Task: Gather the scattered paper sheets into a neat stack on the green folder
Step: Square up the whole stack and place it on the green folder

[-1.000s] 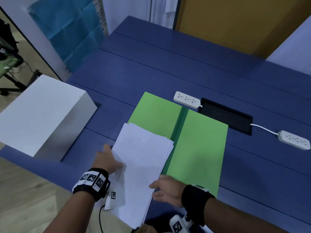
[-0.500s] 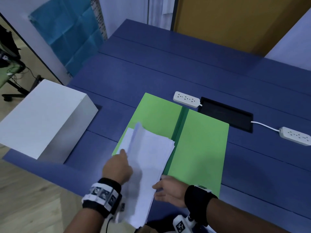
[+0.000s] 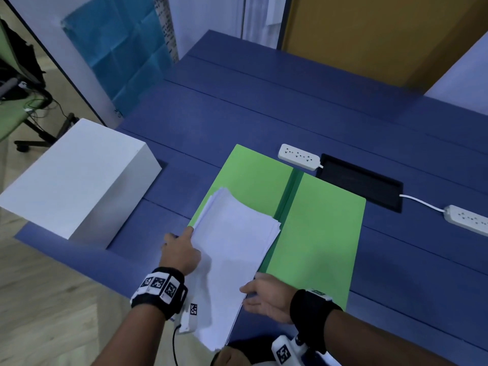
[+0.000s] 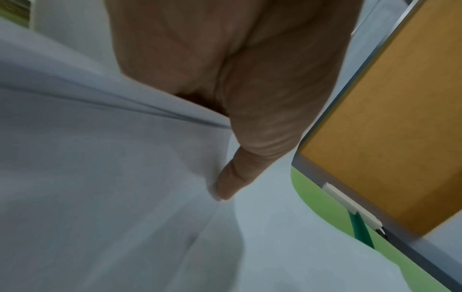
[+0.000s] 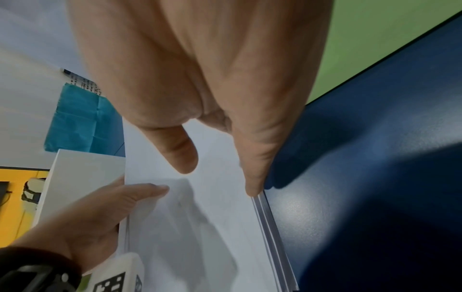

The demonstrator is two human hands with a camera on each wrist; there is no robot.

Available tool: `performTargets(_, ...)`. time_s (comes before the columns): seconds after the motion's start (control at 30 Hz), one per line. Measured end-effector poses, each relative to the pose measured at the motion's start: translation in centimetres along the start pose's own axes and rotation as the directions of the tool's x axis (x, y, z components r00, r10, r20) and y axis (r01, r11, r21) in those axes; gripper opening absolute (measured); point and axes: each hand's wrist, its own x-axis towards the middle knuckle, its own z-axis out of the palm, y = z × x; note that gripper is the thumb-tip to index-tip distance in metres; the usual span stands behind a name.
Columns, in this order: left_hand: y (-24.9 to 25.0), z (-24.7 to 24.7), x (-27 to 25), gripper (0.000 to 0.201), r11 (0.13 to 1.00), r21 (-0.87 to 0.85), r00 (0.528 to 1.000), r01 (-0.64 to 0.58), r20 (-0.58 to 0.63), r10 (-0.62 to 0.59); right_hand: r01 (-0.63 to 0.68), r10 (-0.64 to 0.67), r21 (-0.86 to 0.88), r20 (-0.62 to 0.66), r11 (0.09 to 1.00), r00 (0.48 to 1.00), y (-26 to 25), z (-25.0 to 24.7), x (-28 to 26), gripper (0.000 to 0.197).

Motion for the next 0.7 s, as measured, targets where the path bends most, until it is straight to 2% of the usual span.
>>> performTargets(0.07, 0.1, -0.3, 0.5, 0.06, 1.0, -0.017, 0.998, 0.007, 0.064, -0.006, 0.003, -0.003, -0.003, -0.002, 1.0, 1.0, -0.1, 0.0, -0.1, 0.047)
performTargets(0.13, 0.2, -0.4, 0.7, 0.064, 0.999, -0.038, 0.994, 0.008, 0.111, -0.004, 0.004, -0.004, -0.008, -0.013, 1.0, 1.0, -0.3, 0.2, -0.3, 0.057)
performTargets(0.2, 0.2, -0.3, 0.9, 0.066, 0.999, -0.045, 0.992, 0.003, 0.129, 0.003, 0.003, -0.003, -0.012, -0.018, 1.0, 1.0, -0.3, 0.1, -0.2, 0.07)
performTargets(0.27, 0.0, 0.0, 1.0, 0.068, 0.999, -0.055, 0.991, -0.001, 0.137, 0.008, 0.003, -0.003, 0.001, -0.017, 1.0, 1.0, -0.3, 0.1, -0.3, 0.07)
performTargets(0.33, -0.1, -0.1, 1.1, 0.068, 0.997, -0.077, 0.99, -0.024, 0.136, 0.035, 0.001, -0.001, 0.002, -0.023, 1.0, 1.0, -0.3, 0.0, -0.2, 0.063)
performTargets(0.43, -0.7, -0.4, 2.1, 0.063, 0.992, -0.115, 0.985, -0.049, 0.161, 0.067, -0.015, 0.015, -0.008, -0.036, 1.0, 0.999, -0.3, -0.2, -0.1, 0.028)
performTargets(0.53, -1.9, -0.2, 3.7, 0.06, 0.995, -0.081, 0.986, -0.049, 0.157, 0.061, -0.017, 0.017, -0.005, -0.036, 1.0, 0.999, -0.3, -0.4, -0.4, 0.021)
performTargets(0.63, -1.3, -1.3, 2.5, 0.052, 0.987, -0.139, 0.981, -0.087, 0.163, 0.109, -0.009, 0.007, -0.039, -0.033, 0.999, 0.999, -0.3, -0.7, -0.5, 0.026)
performTargets(0.7, -1.7, -1.5, 2.7, 0.051, 0.981, -0.151, 0.974, -0.123, 0.173, 0.148, 0.007, -0.009, -0.062, -0.031, 0.998, 0.999, -0.4, -0.8, -0.7, 0.047)
